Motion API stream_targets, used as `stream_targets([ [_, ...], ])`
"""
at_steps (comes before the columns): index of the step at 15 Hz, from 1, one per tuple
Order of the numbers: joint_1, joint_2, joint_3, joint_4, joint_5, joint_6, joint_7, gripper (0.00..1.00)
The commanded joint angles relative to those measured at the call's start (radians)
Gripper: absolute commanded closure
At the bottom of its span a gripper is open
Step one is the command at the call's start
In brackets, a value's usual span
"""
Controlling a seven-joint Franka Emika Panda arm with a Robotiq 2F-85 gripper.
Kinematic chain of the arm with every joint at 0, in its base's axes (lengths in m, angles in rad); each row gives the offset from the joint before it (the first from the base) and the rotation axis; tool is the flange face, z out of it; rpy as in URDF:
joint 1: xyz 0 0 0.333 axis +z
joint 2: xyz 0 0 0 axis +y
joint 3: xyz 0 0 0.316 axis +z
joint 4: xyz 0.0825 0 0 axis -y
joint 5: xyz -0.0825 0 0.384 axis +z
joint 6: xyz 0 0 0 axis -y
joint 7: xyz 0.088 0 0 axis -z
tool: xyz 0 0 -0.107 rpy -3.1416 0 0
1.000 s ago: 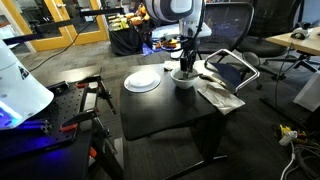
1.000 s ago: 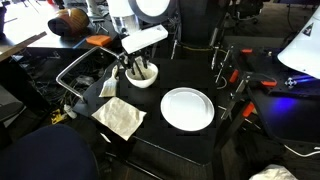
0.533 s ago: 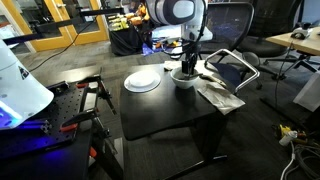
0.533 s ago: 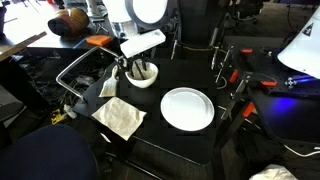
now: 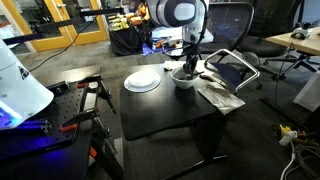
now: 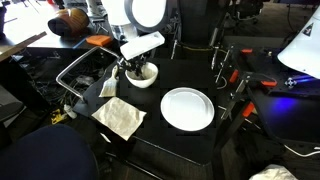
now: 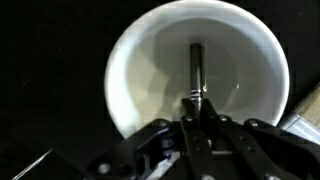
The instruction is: Remove the black pen from the white bowl and put it on the table
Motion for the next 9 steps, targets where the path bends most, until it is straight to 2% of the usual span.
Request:
stream_targets([
  [1,0.039,-0.060,-0.041,-0.050,0.011,0.023,0.028,0.97],
  [4,0.053,-0.127,-0.064,-0.097,0.004,0.040,0.030,0.97],
  [9,0.021,-0.283,-0.036,-0.205,0.015,0.072,-0.030,0.97],
])
